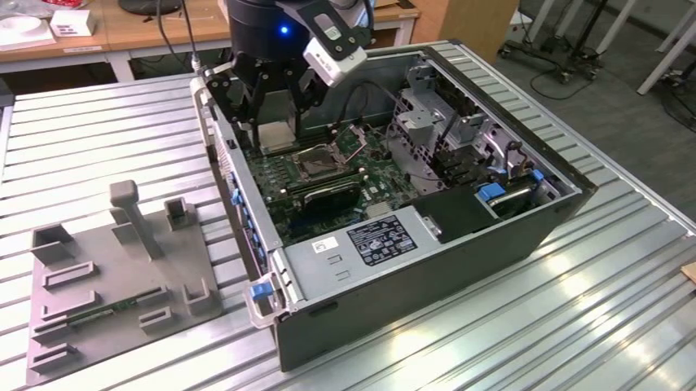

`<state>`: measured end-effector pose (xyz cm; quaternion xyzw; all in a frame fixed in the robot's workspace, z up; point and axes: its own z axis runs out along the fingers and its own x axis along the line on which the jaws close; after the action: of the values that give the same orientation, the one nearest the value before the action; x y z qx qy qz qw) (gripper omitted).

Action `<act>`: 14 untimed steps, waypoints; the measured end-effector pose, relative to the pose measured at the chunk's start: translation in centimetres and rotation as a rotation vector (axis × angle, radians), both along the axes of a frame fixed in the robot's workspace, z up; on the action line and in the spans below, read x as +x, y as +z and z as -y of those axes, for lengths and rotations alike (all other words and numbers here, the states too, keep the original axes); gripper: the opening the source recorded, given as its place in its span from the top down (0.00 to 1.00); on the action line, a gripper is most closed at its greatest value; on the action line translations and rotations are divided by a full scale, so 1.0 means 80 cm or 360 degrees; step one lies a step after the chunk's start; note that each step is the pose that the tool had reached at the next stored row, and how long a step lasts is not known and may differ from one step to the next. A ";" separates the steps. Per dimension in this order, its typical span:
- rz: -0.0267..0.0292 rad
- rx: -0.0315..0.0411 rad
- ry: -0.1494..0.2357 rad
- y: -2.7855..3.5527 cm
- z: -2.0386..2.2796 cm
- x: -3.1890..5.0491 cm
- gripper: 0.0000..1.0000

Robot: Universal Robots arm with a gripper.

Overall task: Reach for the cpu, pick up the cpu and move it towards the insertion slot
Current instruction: 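Pick up the cpu and move it towards the insertion slot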

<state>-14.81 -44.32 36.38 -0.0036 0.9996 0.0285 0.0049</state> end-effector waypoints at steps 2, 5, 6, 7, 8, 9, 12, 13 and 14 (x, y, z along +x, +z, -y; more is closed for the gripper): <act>0.00000 0.0000 0.0000 0.0000 0.0000 0.000 0.46; 0.00000 0.0000 0.0000 0.0000 0.0000 0.005 0.46; 0.00000 0.0000 0.0000 0.0000 0.0000 0.005 0.46; 0.00000 0.0000 0.0000 0.0000 0.0000 0.005 0.46; 0.00000 0.0000 0.0000 0.0000 0.0000 0.005 0.46; 0.00000 0.0000 0.0000 0.0000 0.0000 0.005 0.46; 0.00000 0.0000 0.0000 0.0000 0.0000 0.005 0.46; 0.00000 0.0000 0.0000 0.0000 0.0000 0.005 0.46; 0.00001 0.0000 0.0000 0.0000 -0.0001 0.006 0.46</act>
<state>-14.33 -44.32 36.38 -0.0037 0.9996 0.0285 0.0049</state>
